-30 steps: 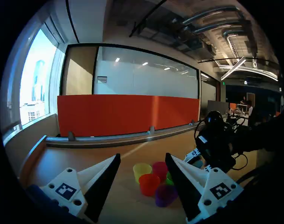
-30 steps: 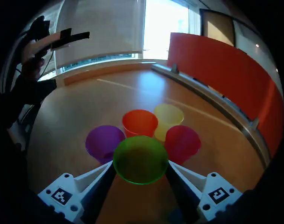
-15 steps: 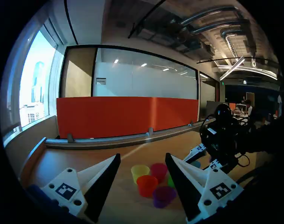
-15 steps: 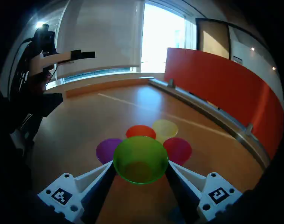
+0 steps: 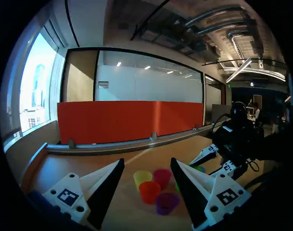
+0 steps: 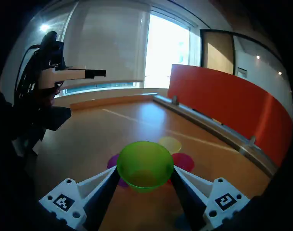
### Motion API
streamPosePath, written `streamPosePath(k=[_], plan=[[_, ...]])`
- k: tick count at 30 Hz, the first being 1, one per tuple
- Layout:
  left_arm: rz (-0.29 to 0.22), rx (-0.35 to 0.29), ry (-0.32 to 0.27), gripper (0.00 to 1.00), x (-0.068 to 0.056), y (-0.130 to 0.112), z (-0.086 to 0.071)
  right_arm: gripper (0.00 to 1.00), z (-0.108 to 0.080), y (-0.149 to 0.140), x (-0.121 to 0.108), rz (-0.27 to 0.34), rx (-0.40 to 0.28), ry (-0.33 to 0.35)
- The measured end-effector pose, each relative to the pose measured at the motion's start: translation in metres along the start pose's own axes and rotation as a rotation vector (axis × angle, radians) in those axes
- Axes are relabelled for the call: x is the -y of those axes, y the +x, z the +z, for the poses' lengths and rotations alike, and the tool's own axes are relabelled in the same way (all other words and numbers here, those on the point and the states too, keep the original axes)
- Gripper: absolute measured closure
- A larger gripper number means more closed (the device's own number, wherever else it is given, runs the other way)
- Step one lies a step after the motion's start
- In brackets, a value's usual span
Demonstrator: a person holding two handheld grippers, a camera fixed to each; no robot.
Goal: Pour water
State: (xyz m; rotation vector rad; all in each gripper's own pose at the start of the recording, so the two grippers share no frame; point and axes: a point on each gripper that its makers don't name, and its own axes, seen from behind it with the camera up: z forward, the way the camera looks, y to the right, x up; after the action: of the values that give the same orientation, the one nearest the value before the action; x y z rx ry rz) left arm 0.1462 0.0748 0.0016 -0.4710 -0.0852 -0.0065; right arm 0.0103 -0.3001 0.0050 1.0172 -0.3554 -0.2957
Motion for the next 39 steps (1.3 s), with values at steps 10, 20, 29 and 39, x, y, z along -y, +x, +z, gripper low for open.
streamPosePath(k=[10, 20, 29, 39], plan=[[-0.002, -0.003, -0.002, 0.12, -0.002, 0.000, -0.002, 0.10, -0.013, 0.013, -0.002, 0.006, -0.057, -0.015], [-0.002, -0.006, -0.003, 0.12, -0.004, 0.000, -0.003, 0.10, -0.027, 0.027, 0.003, 0.003, -0.114, -0.017], [0.004, -0.003, -0.005, 0.12, -0.008, -0.001, -0.005, 0.09, -0.039, 0.036, 0.006, 0.009, -0.169, -0.026], [0.005, -0.008, -0.009, 0.12, -0.011, 0.002, -0.006, 0.09, -0.051, 0.053, 0.010, -0.007, -0.242, -0.033]])
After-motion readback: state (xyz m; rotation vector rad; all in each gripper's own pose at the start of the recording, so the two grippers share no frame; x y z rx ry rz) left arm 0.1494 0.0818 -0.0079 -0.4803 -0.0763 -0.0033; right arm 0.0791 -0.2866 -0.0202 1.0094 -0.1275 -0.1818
